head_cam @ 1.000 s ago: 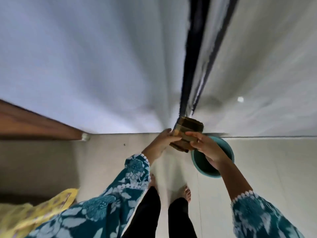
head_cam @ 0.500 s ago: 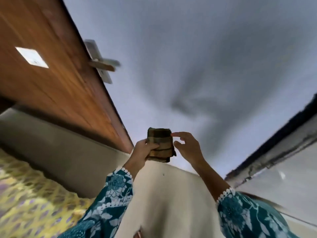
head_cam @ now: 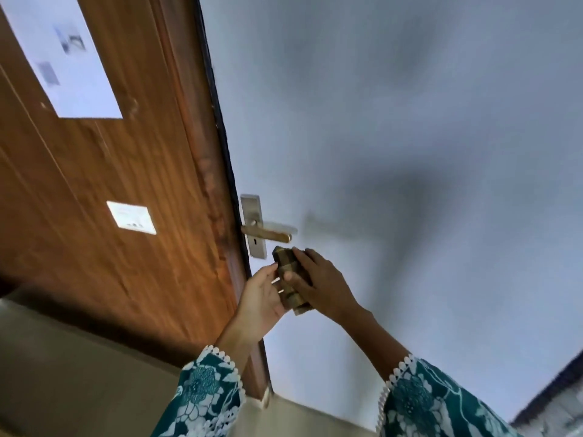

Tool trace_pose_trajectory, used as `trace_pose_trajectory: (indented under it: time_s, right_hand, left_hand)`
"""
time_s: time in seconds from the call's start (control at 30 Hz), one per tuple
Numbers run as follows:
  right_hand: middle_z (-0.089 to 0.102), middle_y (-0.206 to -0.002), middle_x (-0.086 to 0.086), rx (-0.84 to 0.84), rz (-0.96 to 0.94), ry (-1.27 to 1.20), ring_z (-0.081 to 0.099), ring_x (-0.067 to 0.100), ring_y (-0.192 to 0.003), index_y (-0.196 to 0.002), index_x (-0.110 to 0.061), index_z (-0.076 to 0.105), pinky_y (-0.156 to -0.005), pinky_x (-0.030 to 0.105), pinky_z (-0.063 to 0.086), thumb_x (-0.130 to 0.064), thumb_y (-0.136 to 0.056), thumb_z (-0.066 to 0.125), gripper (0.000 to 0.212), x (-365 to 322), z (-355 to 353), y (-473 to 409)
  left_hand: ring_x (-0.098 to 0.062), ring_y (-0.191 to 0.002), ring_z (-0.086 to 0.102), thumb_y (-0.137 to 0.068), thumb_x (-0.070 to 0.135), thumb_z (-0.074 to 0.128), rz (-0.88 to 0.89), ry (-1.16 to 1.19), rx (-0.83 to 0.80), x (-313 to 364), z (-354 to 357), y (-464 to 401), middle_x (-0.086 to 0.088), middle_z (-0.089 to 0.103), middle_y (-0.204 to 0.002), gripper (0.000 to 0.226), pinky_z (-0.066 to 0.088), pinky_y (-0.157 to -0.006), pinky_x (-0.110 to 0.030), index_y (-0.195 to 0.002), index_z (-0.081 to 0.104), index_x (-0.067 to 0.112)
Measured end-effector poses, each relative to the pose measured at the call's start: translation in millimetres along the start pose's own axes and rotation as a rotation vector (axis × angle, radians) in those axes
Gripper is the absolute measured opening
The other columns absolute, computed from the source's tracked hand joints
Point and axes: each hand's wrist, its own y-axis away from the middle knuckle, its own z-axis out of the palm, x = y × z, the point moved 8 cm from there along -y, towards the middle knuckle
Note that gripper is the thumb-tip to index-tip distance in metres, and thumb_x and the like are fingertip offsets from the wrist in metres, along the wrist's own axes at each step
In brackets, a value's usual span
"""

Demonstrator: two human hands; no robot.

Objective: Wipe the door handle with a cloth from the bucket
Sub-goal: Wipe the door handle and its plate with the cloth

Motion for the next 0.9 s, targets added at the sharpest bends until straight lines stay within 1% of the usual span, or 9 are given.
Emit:
trace_pose_trajectory:
  time_s: [0.13, 0.27, 0.37, 0.47, 0.53, 0.67, 0.73, 0.8, 0.9]
  right_hand:
    - [0.039, -0.144, 0.001, -0.032, -0.020, 0.086, 0.046, 0.023, -0.122, -0.148, -0.028, 0.022, -0.093, 0.035, 0.048, -0.059, -0.087, 0.044, 0.071, -12, -3, -32]
    - [0.044, -0.137, 0.001, 0.014, -0.040, 0.048, 0.055, 0.020, -0.113, -0.144, -0.031, 0.028, -0.086, 0.030, 0.050, -0.048, -0.087, 0.055, 0.065, -23, -6, -59]
    - [0.043, -0.132, 0.002, 0.043, -0.066, 0.093, 0.059, 0.023, -0.102, -0.140, -0.032, 0.038, -0.077, 0.028, 0.051, -0.040, -0.086, 0.060, 0.059, -24, -8, -77]
    - [0.050, -0.118, 0.002, 0.104, 0.001, 0.063, 0.061, 0.023, -0.091, -0.133, -0.035, 0.043, -0.068, 0.026, 0.052, -0.038, -0.085, 0.060, 0.051, -15, -19, -97]
    - [0.053, -0.110, 0.003, 0.146, 0.049, 0.072, 0.058, 0.021, -0.088, -0.130, -0.033, 0.043, -0.063, 0.024, 0.043, -0.036, -0.084, 0.061, 0.049, -9, -28, -113]
    - [0.057, -0.109, 0.007, 0.185, 0.064, 0.123, 0.054, 0.022, -0.094, -0.127, -0.025, 0.042, -0.073, 0.027, 0.041, -0.032, -0.082, 0.067, 0.052, -19, -32, -144]
    - [0.058, -0.110, 0.007, 0.188, 0.023, 0.166, 0.055, 0.021, -0.092, -0.125, -0.025, 0.046, -0.072, 0.025, 0.041, -0.030, -0.082, 0.068, 0.048, -34, -25, -155]
    - [0.055, -0.117, 0.007, 0.174, -0.027, 0.245, 0.057, 0.023, -0.094, -0.124, -0.023, 0.050, -0.072, 0.027, 0.044, -0.027, -0.081, 0.068, 0.046, -50, -16, -163]
    - [0.053, -0.123, 0.006, 0.094, -0.032, 0.410, 0.057, 0.026, -0.101, -0.123, -0.021, 0.053, -0.076, 0.033, 0.051, -0.027, -0.082, 0.065, 0.044, -65, 9, -176]
  left_hand:
    - [-0.023, -0.071, 0.071, -0.098, 0.040, 0.038, 0.030, 0.033, -0.085, 29, 3, -18, -0.009, 0.070, -0.071, 0.046, 0.047, -0.089, -0.046, -0.116, 0.061, 0.004]
    - [-0.017, -0.072, 0.068, -0.096, 0.048, 0.037, 0.069, -0.060, -0.106, 54, -4, -39, -0.005, 0.069, -0.074, 0.052, 0.049, -0.080, -0.040, -0.116, 0.063, 0.008]
    - [-0.021, -0.092, 0.063, -0.089, 0.053, 0.045, 0.143, -0.284, 0.013, 75, -24, -53, -0.012, 0.068, -0.103, 0.055, 0.050, -0.082, -0.038, -0.118, 0.064, 0.010]
    - [-0.024, -0.099, 0.063, -0.097, 0.034, 0.046, 0.331, -0.367, 0.148, 105, -55, -56, -0.011, 0.064, -0.118, 0.029, 0.054, -0.081, -0.035, -0.103, 0.068, 0.017]
    - [-0.022, -0.089, 0.065, -0.099, 0.022, 0.046, 0.496, -0.342, 0.274, 129, -84, -51, -0.010, 0.067, -0.112, 0.022, 0.054, -0.078, -0.034, -0.097, 0.067, 0.019]
    - [-0.019, -0.084, 0.062, -0.097, 0.008, 0.048, 0.776, -0.408, 0.411, 171, -133, -61, 0.004, 0.070, -0.091, 0.025, 0.051, -0.075, -0.028, -0.091, 0.067, 0.023]
    - [-0.010, -0.082, 0.061, -0.097, 0.012, 0.050, 0.879, -0.464, 0.398, 186, -144, -73, 0.011, 0.070, -0.089, 0.022, 0.050, -0.075, -0.025, -0.094, 0.067, 0.025]
    - [-0.003, -0.085, 0.058, -0.094, 0.024, 0.050, 1.010, -0.581, 0.399, 200, -146, -81, 0.004, 0.066, -0.099, 0.017, 0.046, -0.079, -0.023, -0.101, 0.065, 0.025]
    - [-0.017, -0.114, 0.054, -0.093, 0.026, 0.042, 1.195, -0.903, 0.411, 214, -140, -97, -0.010, 0.058, -0.123, 0.036, 0.039, -0.100, -0.028, -0.121, 0.058, 0.009]
